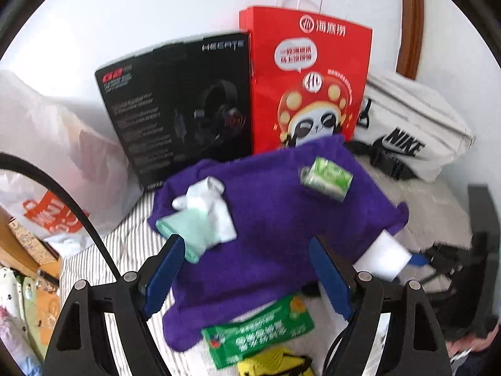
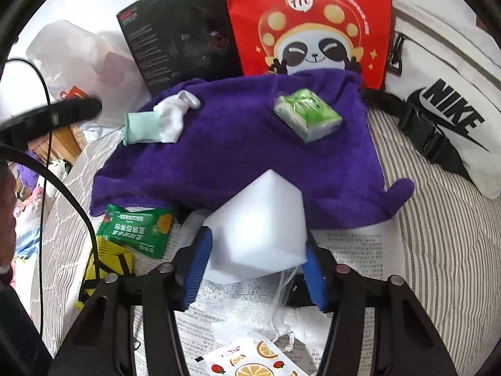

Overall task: Organize soft objects
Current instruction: 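Grasp the white sponge block with the right gripper, then grasp the yellow-and-black pouch with the left gripper while the right holds the sponge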

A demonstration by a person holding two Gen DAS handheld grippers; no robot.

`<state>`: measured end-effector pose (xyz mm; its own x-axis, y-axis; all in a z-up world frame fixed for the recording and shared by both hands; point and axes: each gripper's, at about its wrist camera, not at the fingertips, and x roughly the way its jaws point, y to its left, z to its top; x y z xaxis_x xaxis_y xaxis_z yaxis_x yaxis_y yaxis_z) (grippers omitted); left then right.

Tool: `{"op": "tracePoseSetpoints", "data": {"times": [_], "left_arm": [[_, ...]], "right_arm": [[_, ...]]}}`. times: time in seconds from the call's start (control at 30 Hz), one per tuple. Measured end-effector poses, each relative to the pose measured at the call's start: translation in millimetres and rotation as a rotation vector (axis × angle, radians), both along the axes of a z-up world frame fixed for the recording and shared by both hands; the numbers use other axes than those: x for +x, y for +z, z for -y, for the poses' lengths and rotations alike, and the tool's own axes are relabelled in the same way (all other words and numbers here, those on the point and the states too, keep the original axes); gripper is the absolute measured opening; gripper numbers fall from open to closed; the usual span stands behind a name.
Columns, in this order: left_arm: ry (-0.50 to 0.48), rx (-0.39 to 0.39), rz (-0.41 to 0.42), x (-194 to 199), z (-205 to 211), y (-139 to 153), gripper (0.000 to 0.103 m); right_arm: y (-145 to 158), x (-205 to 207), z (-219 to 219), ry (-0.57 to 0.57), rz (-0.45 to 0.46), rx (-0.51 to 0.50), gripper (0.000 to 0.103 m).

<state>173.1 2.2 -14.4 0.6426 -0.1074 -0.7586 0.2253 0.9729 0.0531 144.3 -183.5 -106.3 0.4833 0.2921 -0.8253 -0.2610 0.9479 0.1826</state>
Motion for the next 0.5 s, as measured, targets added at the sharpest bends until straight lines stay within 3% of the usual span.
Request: {"op": "tracePoseSetpoints", "data": {"times": [0.13,0.5], "left_arm": [[0.017,0.03,-0.029,-12.8,-3.9,-9.0,0.081],[0.062,0.016,-0.074,-48.1,-26.8,-25.0,0.081]], "right_arm": [[6.9,-4.6,2.9,0.003,0.005,0.033,0.044],[26.4,-20.1,13.9,-0.024,0.034,0.061,0.042]]}}
